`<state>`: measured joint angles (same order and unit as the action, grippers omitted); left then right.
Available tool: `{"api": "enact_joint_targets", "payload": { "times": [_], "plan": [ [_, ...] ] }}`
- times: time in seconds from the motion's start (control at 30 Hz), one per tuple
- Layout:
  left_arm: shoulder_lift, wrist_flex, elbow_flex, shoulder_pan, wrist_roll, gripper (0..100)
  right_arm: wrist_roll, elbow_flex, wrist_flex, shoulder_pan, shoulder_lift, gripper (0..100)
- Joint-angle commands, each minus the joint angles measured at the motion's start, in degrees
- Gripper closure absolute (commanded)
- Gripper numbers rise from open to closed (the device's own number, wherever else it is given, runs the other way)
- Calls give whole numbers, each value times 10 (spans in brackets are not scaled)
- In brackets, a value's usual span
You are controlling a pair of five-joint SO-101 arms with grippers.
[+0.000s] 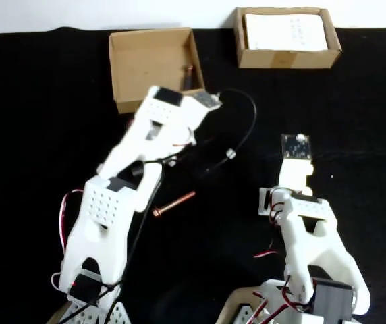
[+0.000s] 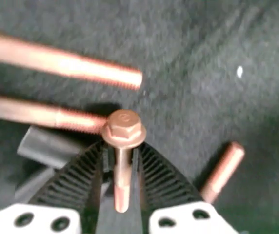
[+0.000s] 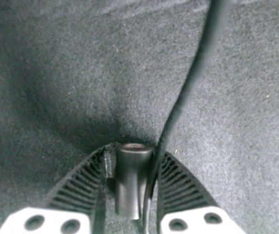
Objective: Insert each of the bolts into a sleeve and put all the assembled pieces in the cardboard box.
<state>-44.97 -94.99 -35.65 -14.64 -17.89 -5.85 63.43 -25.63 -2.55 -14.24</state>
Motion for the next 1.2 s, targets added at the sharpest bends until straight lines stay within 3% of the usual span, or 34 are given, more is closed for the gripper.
{"api": "enact_joint_targets", "payload": {
  "times": [0.0,0.3,0.5,0.6,0.7,0.8,1.0,1.07,1.17],
  "plan": [
    [116,-43,-41,-17,-3,991,-4,0,-3,-2,-63,984],
    [480,-56,92,-28,0,992,-5,-5,-237,41,-480,984],
    [815,-48,252,-80,0,992,-4,1,-306,145,-793,984],
    [969,10,344,-91,0,992,-4,27,-305,216,-909,984],
    [1098,94,453,-91,0,992,-3,44,-302,265,-902,984],
    [1185,207,593,-91,15,991,-2,86,-216,304,-895,984],
    [1222,489,821,-73,160,991,-2,244,24,364,-889,984],
    [1198,542,838,-72,193,991,-2,285,80,370,-889,984],
    [1141,550,811,-77,200,991,-2,322,138,370,-889,991]
  ]
}}
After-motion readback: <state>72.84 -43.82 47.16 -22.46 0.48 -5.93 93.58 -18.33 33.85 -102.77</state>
